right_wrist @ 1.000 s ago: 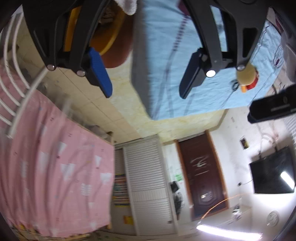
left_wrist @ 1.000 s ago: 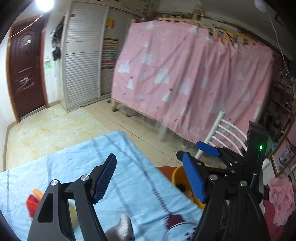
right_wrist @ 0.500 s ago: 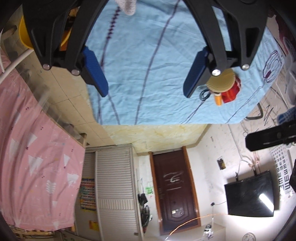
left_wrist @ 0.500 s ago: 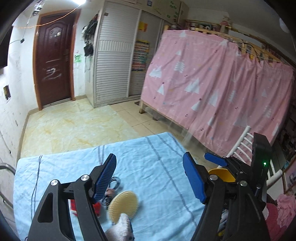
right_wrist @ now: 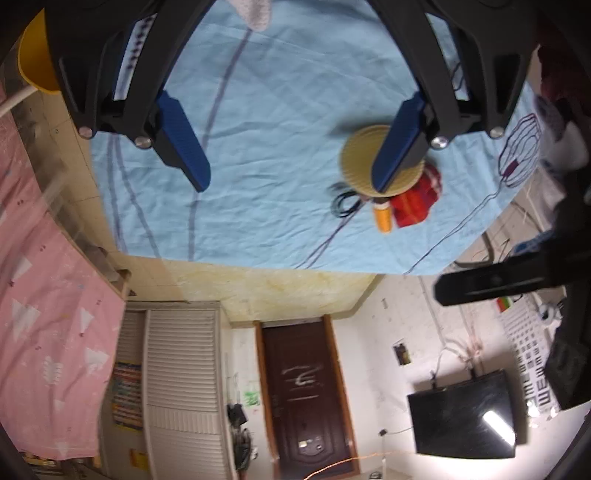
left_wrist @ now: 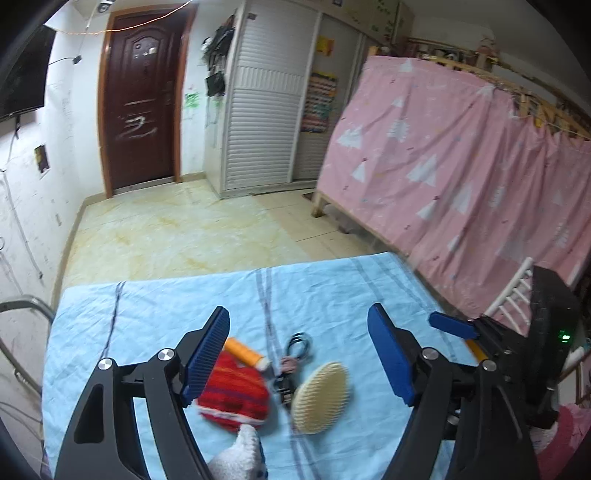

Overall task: Collect trash
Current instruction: 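Grasp the red knitted hat with the left tool while the right tool grasps the yellow round brush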

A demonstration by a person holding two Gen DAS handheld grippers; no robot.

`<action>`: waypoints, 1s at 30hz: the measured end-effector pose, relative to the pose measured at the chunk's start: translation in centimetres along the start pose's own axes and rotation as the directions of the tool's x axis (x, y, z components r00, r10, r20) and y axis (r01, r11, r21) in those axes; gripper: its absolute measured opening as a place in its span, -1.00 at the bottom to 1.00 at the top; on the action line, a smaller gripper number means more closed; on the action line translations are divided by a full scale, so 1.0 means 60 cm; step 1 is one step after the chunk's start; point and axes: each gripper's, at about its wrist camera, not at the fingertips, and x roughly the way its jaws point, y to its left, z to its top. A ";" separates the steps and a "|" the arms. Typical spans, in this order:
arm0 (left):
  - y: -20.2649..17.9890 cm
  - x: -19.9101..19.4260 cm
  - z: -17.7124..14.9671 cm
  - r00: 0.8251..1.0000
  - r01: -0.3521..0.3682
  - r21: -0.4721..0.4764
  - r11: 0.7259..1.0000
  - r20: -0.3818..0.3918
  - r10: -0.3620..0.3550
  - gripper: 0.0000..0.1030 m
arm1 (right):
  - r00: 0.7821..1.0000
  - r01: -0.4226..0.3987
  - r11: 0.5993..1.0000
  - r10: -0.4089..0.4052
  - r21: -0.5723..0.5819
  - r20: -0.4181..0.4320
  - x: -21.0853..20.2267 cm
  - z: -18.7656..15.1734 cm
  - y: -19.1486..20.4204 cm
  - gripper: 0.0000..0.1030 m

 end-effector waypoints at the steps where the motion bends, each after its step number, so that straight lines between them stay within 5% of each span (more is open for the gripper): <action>1: 0.010 0.004 -0.005 1.000 -0.016 -0.005 1.000 -0.008 0.016 0.35 | 1.000 -0.011 1.000 0.011 -0.009 -0.007 0.005 0.000 0.008 0.69; 13: 0.075 0.050 -0.045 0.991 -0.099 -0.048 0.994 -0.093 0.094 0.41 | 0.994 -0.087 0.992 0.080 -0.092 -0.073 0.047 0.002 0.076 0.78; 30: 0.104 0.134 -0.096 0.973 -0.110 -0.065 0.992 -0.212 0.094 0.45 | 0.977 -0.123 0.984 0.096 -0.132 -0.191 0.113 -0.009 0.118 0.80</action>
